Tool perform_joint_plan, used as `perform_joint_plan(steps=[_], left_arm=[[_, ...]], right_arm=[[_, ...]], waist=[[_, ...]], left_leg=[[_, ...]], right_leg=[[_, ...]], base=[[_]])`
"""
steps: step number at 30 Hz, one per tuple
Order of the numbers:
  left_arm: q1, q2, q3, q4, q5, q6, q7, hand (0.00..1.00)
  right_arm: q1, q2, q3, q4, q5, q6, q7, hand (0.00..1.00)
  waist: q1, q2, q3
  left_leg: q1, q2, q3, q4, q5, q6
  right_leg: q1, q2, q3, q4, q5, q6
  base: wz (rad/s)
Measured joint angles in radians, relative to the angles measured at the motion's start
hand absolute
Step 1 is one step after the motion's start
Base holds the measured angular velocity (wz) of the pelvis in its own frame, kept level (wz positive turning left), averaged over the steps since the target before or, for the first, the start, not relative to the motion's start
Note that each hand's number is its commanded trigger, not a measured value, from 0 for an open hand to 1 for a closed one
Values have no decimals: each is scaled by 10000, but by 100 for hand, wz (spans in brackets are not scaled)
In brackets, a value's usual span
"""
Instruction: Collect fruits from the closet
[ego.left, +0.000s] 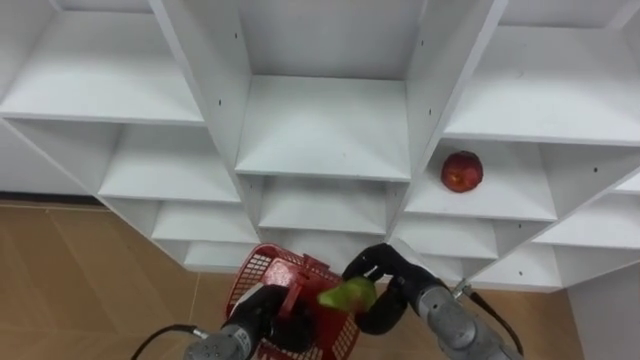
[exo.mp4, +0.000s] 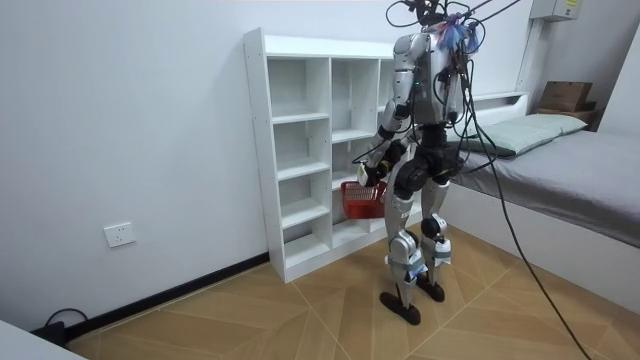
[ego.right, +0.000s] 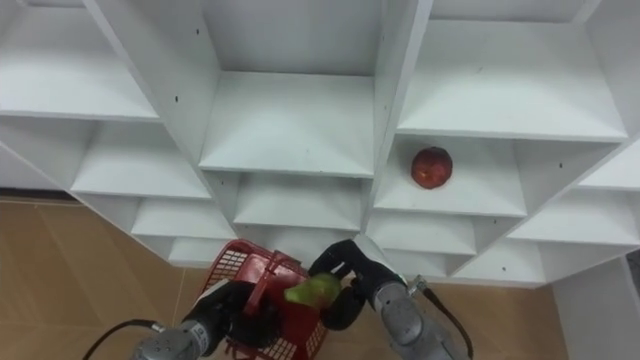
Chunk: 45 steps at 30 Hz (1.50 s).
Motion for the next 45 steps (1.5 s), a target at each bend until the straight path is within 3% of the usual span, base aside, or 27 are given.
perform_joint_plan(steps=[25,26,27,45], left_arm=[[-28,-19,-63,169,353,-18,-1,100],[-42,-23,-62,209,352,-18,-1,100],[-43,-28,-62,215,352,-18,-1,100],[-294,-241,-48,385,352,-15,-8,100]], right_arm=[[-164,128,437,580,-379,133,672,100],[-164,128,447,583,-381,136,691,78],[-165,120,499,583,-382,138,736,2],[-165,177,712,600,-723,139,1087,0]], waist=[[246,-117,20],[246,-117,20],[246,-117,20],[255,-95,18]], left_leg=[[-93,-20,10,-11,0,0],[-96,-20,10,-11,0,0],[-105,-20,10,-11,0,0],[-136,-9,-2,-24,0,0]], right_leg=[[-96,8,18,-48,-2,1],[-96,9,17,-51,-2,1],[-98,9,16,-59,-2,1],[-103,24,8,-115,9,-10]], base=[[0],[0],[0],[0]])
